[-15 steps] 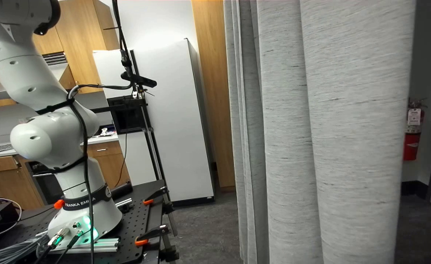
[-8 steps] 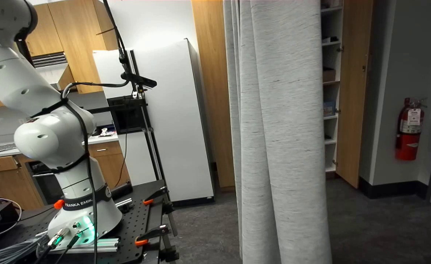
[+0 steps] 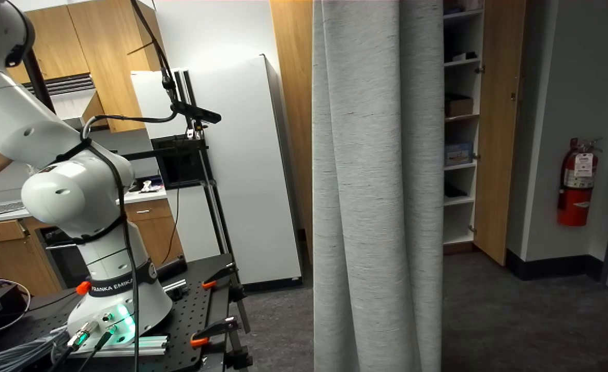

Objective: Draw the curtain to the left

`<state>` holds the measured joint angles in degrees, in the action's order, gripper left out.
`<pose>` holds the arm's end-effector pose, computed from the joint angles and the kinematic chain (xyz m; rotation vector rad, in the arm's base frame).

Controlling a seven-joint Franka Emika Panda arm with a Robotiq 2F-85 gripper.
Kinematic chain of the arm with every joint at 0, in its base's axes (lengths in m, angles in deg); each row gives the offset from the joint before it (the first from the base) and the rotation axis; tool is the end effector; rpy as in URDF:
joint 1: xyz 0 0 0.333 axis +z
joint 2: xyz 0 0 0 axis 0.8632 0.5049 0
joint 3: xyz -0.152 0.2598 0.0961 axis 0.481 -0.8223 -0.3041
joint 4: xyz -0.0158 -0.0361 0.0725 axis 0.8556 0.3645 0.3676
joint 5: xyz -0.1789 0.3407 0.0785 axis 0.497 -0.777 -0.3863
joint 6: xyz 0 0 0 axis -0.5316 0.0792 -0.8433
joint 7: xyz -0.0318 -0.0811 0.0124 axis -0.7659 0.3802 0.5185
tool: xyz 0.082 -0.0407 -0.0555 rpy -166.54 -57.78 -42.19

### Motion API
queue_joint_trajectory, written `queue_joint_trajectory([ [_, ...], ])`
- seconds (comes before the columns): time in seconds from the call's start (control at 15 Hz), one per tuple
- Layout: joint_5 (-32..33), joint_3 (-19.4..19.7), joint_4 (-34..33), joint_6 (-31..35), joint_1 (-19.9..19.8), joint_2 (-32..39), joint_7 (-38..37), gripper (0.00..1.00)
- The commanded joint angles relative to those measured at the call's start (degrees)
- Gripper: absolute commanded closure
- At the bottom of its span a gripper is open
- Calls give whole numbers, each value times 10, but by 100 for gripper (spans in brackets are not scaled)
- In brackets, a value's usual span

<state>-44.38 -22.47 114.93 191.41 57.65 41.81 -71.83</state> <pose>0.4227 -0.0190 0.7825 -2.5285 0.0728 -1.8624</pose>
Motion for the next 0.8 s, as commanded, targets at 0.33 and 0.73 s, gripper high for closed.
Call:
queue_joint_trajectory([
  [0.33,33,-105,61,-40,-31,-25,-115,100],
  [0.73,20,-141,66,-37,3,-48,-139,100],
])
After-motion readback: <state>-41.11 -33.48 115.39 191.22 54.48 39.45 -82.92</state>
